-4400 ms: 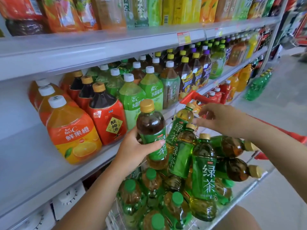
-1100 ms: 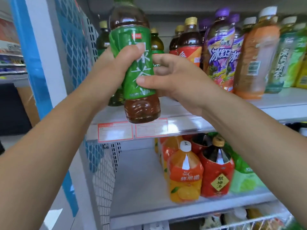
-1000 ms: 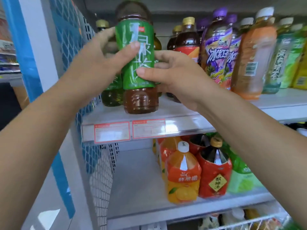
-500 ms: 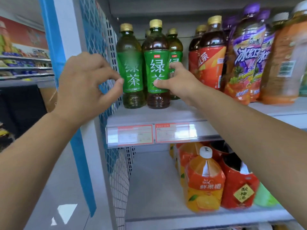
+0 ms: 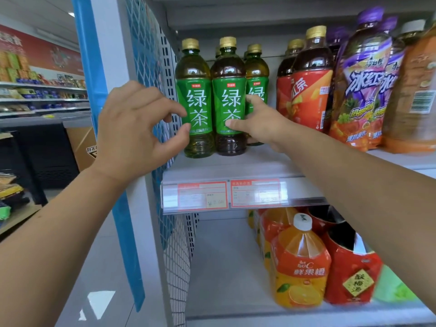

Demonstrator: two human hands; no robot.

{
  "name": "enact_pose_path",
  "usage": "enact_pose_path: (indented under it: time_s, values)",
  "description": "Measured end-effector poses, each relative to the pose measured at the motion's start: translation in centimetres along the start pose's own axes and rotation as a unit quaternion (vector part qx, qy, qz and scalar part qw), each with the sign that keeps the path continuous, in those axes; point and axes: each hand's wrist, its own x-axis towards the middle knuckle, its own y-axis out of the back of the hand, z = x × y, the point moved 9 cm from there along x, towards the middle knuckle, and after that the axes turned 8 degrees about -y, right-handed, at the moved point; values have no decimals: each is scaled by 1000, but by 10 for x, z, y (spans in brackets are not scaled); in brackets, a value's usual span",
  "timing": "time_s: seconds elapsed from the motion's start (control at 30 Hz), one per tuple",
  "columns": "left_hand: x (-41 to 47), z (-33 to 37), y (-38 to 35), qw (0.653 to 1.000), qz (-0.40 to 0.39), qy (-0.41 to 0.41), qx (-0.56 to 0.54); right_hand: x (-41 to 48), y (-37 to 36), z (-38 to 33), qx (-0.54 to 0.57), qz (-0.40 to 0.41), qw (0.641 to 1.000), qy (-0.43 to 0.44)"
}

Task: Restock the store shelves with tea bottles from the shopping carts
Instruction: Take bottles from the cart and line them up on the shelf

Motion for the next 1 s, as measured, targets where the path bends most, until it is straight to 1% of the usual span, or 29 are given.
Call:
enact_pose_path:
  time_s: [0.1,0.17,0.27,0.33,0.4,0.47,0.5,0.57,0.63,0.73,0.8,0.83,0.9,0.93,1.0]
  values:
    - [0,1,0,1000,-2,0,-1,-19,5,-8,-43,13,999,9]
    - [0,1,-1,1000,-10,-1,1,-43,19,-22,-62,61,995,48]
    - [1,5,-1,999,-26,16,-13,-102,50,-35,-18,140,980,140]
    - [2,23,-2,996,-34,34,-72,-148,66,-27,0,142,974,177]
    - [1,63,-6,988,-45,24,-145,-189,77,-2,-18,116,980,163]
    - [-4,116,-15,970,-59,14,-234,-223,89,40,-72,74,990,91]
    - [-9,143,-23,957,-66,15,-283,-239,96,67,-106,50,992,43]
    - [-23,202,-41,924,-83,18,-373,-275,117,124,-167,9,984,-62]
    - [-39,264,-63,882,-121,12,-455,-315,141,182,-218,-14,960,-174]
    - [-64,355,-95,791,-221,17,-570,-373,185,248,-295,8,914,-279]
    - [-77,404,-111,736,-274,41,-617,-403,205,282,-295,31,889,-348]
    - [-84,424,-119,712,-300,59,-632,-415,210,296,-297,36,876,-379]
    - [-97,460,-135,669,-357,92,-645,-425,213,315,-317,43,856,-407]
    - [-103,473,-141,655,-381,101,-644,-424,213,319,-323,54,852,-408]
    - [-112,496,-153,641,-424,99,-632,-418,208,322,-321,82,846,-419]
